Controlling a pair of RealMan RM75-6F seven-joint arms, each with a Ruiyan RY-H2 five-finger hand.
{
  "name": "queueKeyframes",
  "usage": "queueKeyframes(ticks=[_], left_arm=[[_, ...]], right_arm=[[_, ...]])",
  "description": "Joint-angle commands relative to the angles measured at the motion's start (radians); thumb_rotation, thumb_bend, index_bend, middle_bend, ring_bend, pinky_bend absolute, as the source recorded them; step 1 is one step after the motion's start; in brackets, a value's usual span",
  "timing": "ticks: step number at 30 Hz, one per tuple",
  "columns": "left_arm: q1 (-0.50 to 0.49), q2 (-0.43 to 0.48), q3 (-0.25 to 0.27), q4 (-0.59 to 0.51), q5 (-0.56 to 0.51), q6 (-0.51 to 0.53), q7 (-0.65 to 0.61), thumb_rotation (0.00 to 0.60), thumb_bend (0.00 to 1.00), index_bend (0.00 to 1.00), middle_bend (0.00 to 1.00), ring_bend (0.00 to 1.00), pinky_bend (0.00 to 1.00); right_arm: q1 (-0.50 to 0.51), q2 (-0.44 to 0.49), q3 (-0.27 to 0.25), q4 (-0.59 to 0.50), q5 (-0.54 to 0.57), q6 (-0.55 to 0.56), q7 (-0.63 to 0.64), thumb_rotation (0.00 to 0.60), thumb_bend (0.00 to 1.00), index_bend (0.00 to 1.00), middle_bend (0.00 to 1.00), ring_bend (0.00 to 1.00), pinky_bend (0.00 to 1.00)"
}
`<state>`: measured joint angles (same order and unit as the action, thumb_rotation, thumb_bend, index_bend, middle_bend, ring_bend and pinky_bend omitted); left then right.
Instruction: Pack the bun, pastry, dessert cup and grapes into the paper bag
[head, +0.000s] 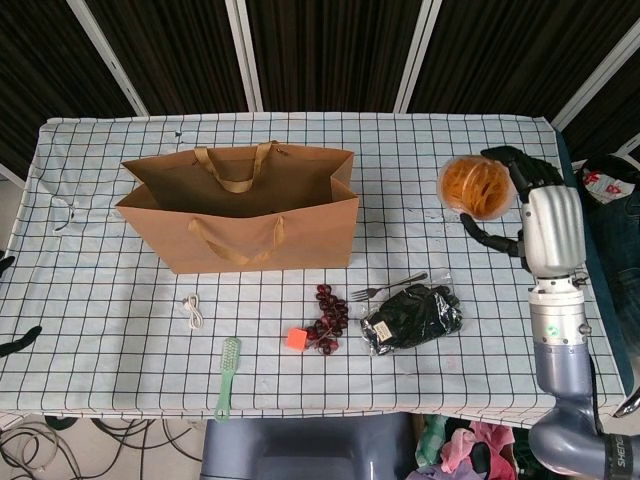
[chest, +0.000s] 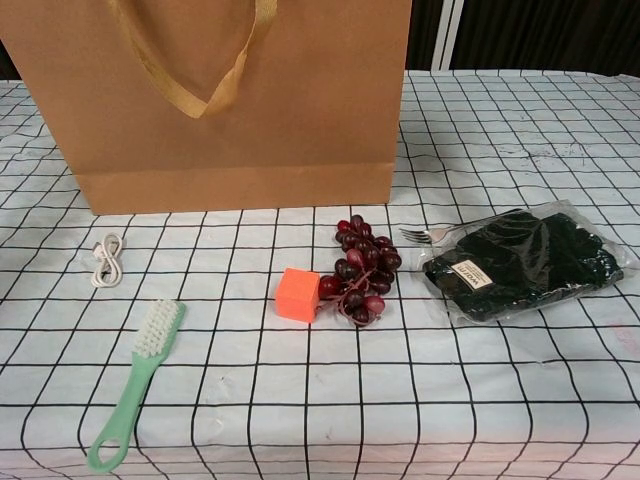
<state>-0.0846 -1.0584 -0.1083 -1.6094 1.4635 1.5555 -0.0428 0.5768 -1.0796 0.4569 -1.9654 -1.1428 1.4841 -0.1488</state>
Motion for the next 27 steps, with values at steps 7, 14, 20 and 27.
queueKeyframes(ticks=[7, 14, 20, 27], left_arm=[[0.003, 0.007, -0.001, 0.001, -0.001, 0.001, -0.016, 0.600, 0.03, 0.13, 0.07, 0.00, 0.05], [0.004, 0.013, -0.003, 0.003, -0.004, 0.001, -0.030, 0.600, 0.03, 0.13, 0.07, 0.00, 0.05], [0.004, 0.017, -0.003, 0.004, -0.006, -0.002, -0.039, 0.600, 0.03, 0.13, 0.07, 0.00, 0.05], [0.003, 0.020, -0.002, 0.006, -0.005, -0.008, -0.050, 0.600, 0.03, 0.13, 0.07, 0.00, 0.05]], right_arm=[[0.186, -0.127, 0.083, 0.079, 0.056, -0.114, -0.026, 0.600, 0.35, 0.31, 0.33, 0.38, 0.28], [0.334, -0.261, 0.107, 0.159, 0.122, -0.192, -0.091, 0.600, 0.35, 0.31, 0.32, 0.38, 0.28], [0.433, -0.352, 0.120, 0.230, 0.171, -0.232, -0.140, 0.600, 0.35, 0.31, 0.32, 0.38, 0.28], [0.514, -0.432, 0.102, 0.301, 0.206, -0.276, -0.198, 0.600, 0.35, 0.30, 0.32, 0.38, 0.28]])
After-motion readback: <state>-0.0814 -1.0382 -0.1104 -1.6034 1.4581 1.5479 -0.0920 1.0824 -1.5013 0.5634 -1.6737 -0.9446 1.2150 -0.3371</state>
